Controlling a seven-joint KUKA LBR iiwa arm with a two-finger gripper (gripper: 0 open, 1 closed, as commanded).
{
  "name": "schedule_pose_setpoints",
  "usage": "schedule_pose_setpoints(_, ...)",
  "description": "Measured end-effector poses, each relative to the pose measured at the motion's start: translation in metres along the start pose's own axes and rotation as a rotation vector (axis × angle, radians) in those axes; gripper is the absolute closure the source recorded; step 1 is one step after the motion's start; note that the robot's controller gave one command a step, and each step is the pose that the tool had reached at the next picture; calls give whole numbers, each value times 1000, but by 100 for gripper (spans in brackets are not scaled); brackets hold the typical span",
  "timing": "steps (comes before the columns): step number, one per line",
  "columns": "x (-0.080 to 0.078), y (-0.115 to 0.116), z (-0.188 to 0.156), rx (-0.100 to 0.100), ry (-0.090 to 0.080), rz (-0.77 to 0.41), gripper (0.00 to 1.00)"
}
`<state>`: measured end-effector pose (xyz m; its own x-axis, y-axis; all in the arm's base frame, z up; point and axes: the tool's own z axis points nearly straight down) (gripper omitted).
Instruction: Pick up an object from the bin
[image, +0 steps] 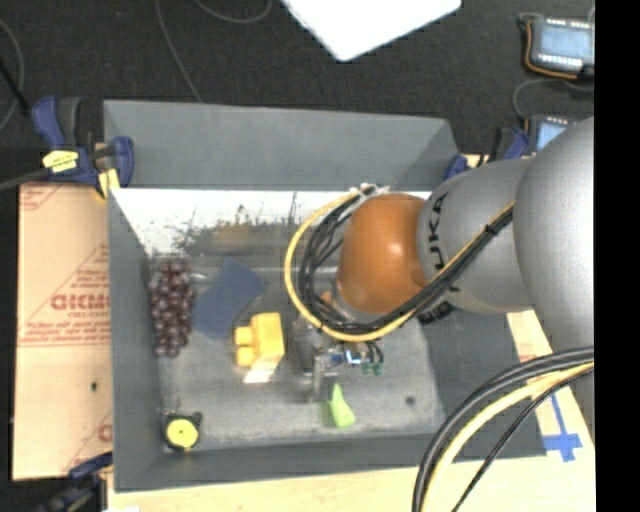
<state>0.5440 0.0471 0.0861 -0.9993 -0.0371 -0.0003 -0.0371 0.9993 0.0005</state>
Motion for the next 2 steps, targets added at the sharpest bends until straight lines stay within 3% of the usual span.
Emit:
schedule_pose_setpoints(1,-53,-7,15,1,-10,-28,100)
schedule_pose_setpoints(2,-53,-7,15,0,-10,-26,100)
